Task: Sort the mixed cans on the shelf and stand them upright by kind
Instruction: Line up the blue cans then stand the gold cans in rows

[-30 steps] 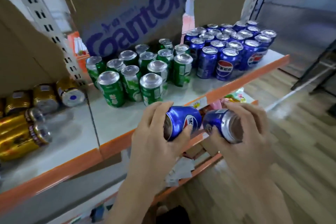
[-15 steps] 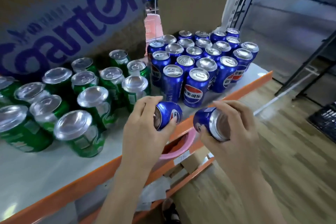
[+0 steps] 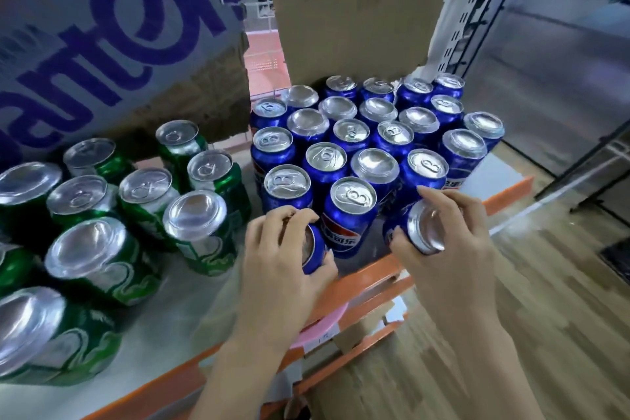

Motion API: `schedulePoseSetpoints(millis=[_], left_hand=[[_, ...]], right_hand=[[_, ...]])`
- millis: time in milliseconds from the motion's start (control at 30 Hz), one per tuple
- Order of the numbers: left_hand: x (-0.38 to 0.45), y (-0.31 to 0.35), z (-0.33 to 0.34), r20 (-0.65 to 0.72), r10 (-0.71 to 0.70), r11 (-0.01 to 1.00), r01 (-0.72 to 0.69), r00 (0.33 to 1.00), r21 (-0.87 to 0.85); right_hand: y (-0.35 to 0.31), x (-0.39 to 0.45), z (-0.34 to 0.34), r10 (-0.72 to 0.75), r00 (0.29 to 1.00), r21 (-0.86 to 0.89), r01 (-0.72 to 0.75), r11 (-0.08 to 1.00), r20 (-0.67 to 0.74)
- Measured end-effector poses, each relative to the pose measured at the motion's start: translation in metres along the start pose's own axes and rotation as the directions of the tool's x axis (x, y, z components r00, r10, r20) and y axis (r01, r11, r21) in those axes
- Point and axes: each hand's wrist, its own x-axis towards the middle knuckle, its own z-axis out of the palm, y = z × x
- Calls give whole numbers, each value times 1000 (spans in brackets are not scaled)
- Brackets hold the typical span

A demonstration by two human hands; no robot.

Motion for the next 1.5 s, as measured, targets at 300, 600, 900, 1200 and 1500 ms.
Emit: schedulePoseSetpoints(millis=[300, 600, 900, 1200, 1500], left_hand=[[27, 7, 24, -74, -11, 996, 17, 997, 87], [47, 34, 32, -35, -136, 976, 140, 990, 165], [44, 60, 40, -213, -186, 963, 221, 959, 156], [24, 83, 73, -20, -118, 886, 114, 993, 450], [23, 90, 74, -41, -169, 843, 166, 985, 511]], right_hand=[[40, 30, -7, 71, 997, -8, -70, 997, 32], [54, 49, -8, -104, 985, 105, 90, 990, 140], [61, 64, 21, -421, 892, 293, 364, 884, 163], [80, 81, 42, -645, 764, 106, 640, 761, 25], [78, 81, 39, -646, 756, 218, 617, 756, 103]])
